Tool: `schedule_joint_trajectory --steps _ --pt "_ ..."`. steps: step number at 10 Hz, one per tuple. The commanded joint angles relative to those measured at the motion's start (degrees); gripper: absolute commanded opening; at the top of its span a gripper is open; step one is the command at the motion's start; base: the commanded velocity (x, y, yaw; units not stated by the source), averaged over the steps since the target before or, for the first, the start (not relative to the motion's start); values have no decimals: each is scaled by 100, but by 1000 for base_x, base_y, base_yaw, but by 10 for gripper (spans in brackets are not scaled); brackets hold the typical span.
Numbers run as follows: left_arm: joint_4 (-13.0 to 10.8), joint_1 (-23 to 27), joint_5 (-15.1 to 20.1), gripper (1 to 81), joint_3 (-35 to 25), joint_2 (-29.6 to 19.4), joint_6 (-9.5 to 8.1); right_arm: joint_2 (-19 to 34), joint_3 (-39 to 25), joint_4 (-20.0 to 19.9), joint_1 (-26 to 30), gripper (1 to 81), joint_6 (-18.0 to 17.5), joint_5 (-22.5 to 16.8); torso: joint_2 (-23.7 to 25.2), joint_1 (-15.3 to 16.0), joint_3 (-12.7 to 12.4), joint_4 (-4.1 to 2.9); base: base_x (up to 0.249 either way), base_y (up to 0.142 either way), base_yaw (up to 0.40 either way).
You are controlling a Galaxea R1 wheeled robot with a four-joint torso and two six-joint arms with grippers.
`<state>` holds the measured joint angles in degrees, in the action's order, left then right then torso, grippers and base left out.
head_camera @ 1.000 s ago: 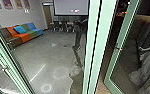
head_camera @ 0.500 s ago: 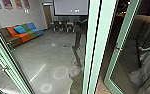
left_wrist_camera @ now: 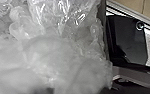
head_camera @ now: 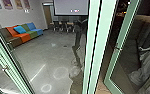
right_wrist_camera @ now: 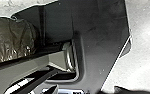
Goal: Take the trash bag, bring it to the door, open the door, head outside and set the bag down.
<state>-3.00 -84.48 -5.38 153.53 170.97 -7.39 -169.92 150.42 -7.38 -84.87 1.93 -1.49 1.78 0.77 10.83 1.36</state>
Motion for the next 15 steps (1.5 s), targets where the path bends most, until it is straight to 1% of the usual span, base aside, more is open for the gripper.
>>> schedule_joint_trajectory --steps 1,3,4,7,13,15 --pt "-69 164 318 10 2 7 36 -18 -5 52 176 811 36 -370 0 0 0 0 0 0 0" --pt "-69 164 318 10 -16 7 44 -35 -31 52 176 811 36 -370 0 0 0 0 0 0 0" --pt "-174 182 327 10 -24 7 36 -70 -5 60 168 811 44 -370 0 0 0 0 0 0 0" --pt "-254 199 344 10 -24 16 36 -88 -23 87 141 811 45 -370 0 0 -2 0 0 0 0" --pt "-254 225 388 10 -7 7 36 -97 -40 87 123 811 36 -370 0 0 -2 0 0 0 0" --pt "-254 225 388 10 -7 7 36 -105 -41 87 123 811 45 -370 0 0 -2 0 0 0 -125"
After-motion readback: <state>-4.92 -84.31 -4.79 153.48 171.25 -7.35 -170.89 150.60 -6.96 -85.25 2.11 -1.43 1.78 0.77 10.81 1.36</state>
